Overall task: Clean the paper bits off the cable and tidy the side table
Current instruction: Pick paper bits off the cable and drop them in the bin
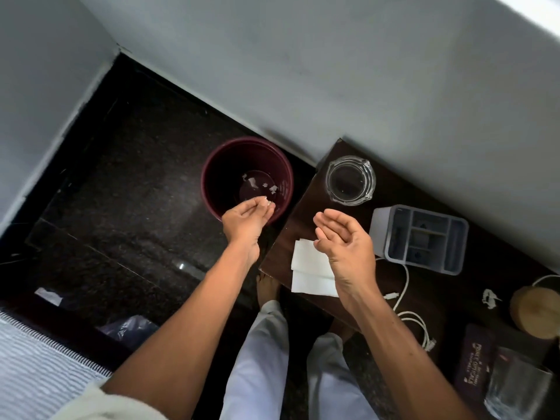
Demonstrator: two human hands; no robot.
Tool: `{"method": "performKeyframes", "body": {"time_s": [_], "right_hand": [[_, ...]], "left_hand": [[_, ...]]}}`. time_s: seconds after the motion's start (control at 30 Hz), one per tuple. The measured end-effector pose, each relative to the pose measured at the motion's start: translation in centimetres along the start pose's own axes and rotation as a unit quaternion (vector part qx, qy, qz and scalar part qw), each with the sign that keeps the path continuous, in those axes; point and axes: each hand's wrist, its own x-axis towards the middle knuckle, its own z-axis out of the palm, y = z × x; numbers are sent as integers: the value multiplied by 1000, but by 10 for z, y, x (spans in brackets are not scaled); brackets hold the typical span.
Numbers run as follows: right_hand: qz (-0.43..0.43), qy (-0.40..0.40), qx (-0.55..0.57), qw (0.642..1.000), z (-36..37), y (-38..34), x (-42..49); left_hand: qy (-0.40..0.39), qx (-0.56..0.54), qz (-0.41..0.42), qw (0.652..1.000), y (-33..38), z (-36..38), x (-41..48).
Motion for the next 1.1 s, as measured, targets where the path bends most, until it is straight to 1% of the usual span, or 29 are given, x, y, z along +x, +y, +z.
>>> {"method": "performKeyframes", "body": {"time_s": [0.1,0.17,0.3,0.5,0.6,0.67,0.73,0.8,0.9,0.97,1.1], "right_hand": [[6,-5,-5,1000,3,2,2],[11,-6,-9,1000,5,4,4],[17,-6,-7,1000,9,6,5],[10,-12,4,1000,13,3,4],[2,-14,-4,1000,9,1,2],[-10,-15,-23,1000,2,0,-2],[-23,-10,-66,997,-7,2,-7],[-36,9,-116,993,-22,6,-14],[-68,58,-184,979,-52,15,-26],[-78,101,-199,972,-81,22,-34],[-68,185,-212,957,-141,30,-44]], "left_hand": [[11,-30,-8,999,6,-1,17],[2,-62,-21,998,12,-2,25],[-12,-83,-44,996,22,-4,34],[-92,-128,-33,987,24,-6,18],[-113,-121,-34,986,20,0,0],[-127,-120,-33,984,14,6,-15],[-138,-113,-29,984,6,12,-30],[-152,-96,-28,983,-5,19,-48],[-163,-73,-45,983,-26,32,-79],[-170,-60,-62,982,-44,41,-100],[-184,-28,-89,978,-80,57,-136]]}}
